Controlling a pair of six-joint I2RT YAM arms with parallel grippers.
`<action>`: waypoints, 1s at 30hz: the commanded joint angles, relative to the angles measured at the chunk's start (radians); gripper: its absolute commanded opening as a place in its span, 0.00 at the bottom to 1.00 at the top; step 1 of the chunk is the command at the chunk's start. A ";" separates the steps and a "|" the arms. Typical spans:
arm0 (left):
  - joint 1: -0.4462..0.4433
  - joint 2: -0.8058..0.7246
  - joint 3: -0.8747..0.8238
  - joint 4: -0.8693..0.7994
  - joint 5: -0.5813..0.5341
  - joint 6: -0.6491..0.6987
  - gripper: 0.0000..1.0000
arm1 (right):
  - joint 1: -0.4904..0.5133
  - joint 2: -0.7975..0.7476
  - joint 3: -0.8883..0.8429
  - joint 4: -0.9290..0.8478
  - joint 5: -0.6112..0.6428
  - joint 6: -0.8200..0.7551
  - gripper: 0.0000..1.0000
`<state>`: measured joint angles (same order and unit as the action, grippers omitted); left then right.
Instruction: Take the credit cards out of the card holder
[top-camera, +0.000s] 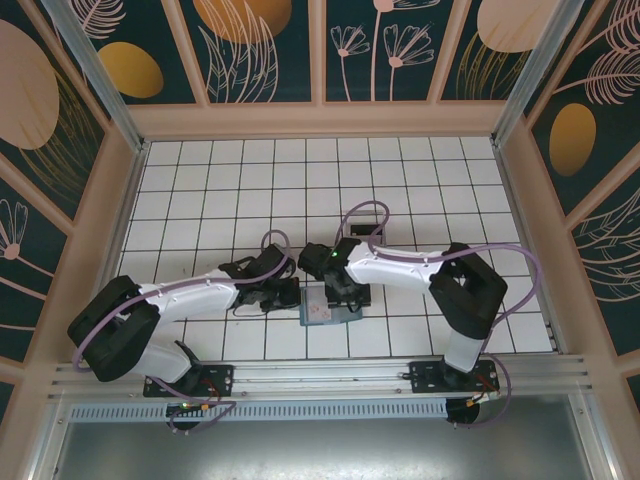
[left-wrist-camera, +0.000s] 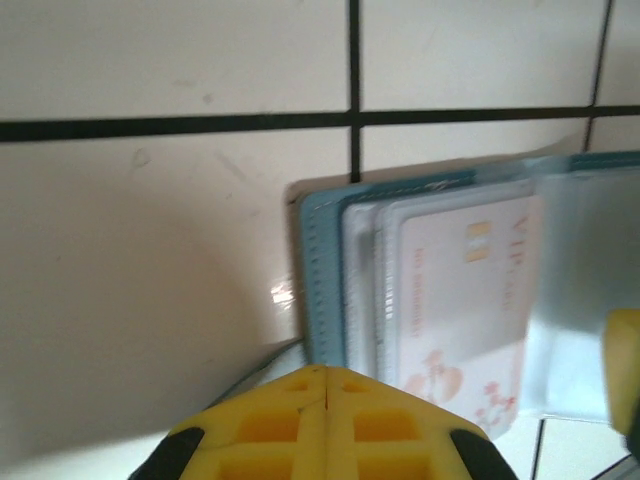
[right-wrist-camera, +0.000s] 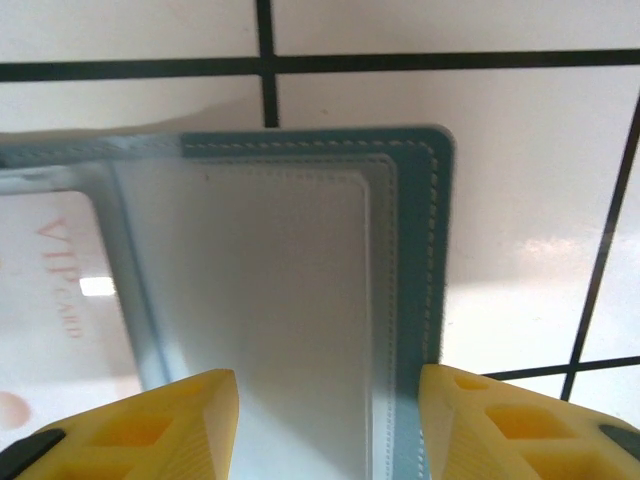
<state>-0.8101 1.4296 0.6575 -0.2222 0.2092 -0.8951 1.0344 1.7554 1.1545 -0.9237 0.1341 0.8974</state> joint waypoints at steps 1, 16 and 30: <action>0.000 -0.001 0.040 -0.035 0.014 0.012 0.01 | -0.021 -0.063 -0.047 0.013 0.032 0.024 0.51; -0.003 0.026 0.145 -0.089 0.034 0.027 0.01 | -0.077 -0.166 -0.200 0.134 -0.011 -0.001 0.49; -0.003 0.036 0.139 -0.073 0.037 0.021 0.01 | -0.082 -0.210 -0.076 0.118 -0.022 -0.028 0.46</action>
<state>-0.8104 1.4689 0.7906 -0.2848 0.2314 -0.8837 0.9607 1.5623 1.0451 -0.7933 0.1081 0.8848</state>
